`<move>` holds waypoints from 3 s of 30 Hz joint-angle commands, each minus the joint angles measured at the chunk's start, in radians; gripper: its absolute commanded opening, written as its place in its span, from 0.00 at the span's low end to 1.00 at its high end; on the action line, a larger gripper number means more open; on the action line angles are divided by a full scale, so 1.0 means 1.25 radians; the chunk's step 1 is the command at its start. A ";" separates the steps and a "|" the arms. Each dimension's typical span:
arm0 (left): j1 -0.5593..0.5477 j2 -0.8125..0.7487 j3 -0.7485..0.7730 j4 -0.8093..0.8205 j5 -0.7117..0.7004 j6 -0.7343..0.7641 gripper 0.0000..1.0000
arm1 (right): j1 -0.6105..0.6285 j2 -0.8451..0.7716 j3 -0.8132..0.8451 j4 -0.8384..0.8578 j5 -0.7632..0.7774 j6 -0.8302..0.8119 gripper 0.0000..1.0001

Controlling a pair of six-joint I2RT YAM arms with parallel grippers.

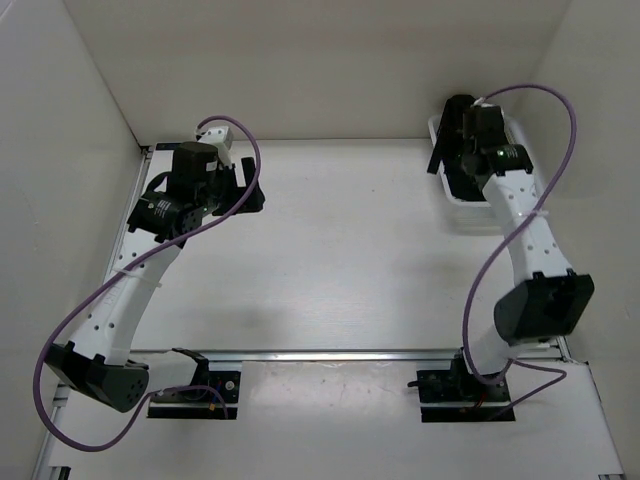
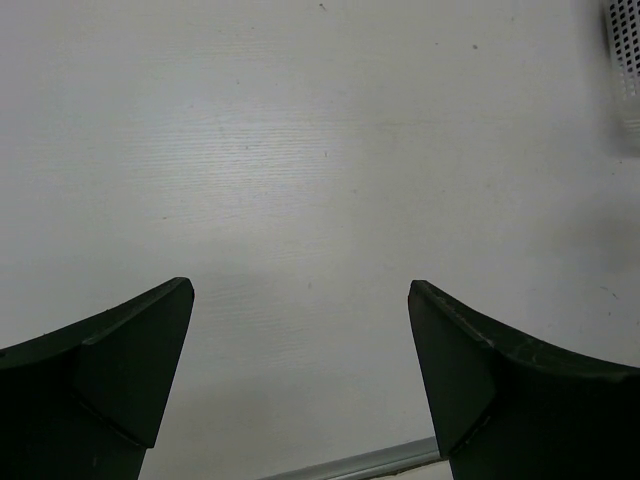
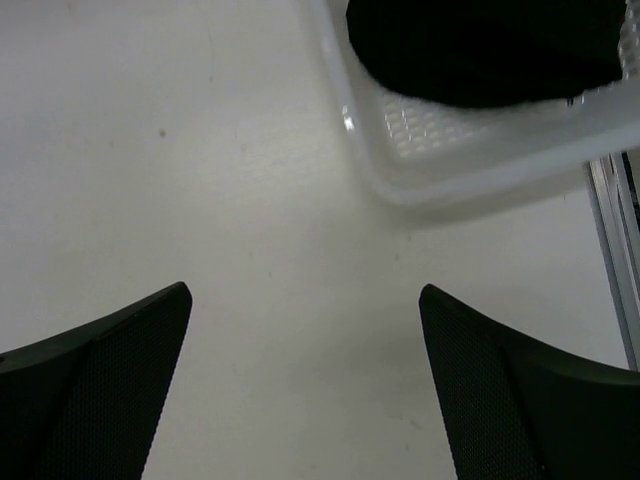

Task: Fold and stack the shorts
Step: Grab the shorts from the pile, then move the shorts to the center of the board, then flatten the shorts out

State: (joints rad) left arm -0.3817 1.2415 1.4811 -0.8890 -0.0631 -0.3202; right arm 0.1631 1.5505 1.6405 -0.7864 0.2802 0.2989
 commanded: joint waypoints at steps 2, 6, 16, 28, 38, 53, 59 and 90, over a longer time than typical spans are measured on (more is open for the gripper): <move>-0.003 0.002 0.026 0.013 -0.042 -0.021 1.00 | -0.085 0.178 0.189 0.002 -0.088 -0.002 0.99; -0.003 0.035 0.034 0.013 -0.042 -0.029 1.00 | -0.149 0.358 0.382 -0.058 -0.063 0.028 0.92; -0.003 0.154 0.066 0.013 -0.034 -0.036 1.00 | -0.267 0.729 0.677 -0.034 -0.078 0.084 0.94; -0.003 0.315 0.177 0.013 0.015 0.000 1.00 | -0.302 0.846 0.699 0.087 -0.163 0.109 0.31; -0.003 0.279 0.185 0.013 0.038 -0.009 1.00 | -0.302 0.595 0.587 0.122 -0.218 0.127 0.00; 0.045 0.144 0.166 -0.043 0.118 -0.061 1.00 | -0.193 0.145 0.675 0.104 -0.482 0.051 0.00; 0.092 0.097 0.182 -0.102 0.059 -0.060 1.00 | 0.035 0.045 0.606 0.104 -0.487 0.025 0.00; 0.059 0.055 -0.489 0.023 0.206 -0.330 0.93 | 0.755 -0.197 -0.552 0.169 -0.240 0.208 1.00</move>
State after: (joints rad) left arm -0.3038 1.3094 0.9165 -0.9581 0.1909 -0.6167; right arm 1.0153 1.2469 0.9482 -0.6533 0.0021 0.5182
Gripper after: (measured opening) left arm 0.919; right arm 0.998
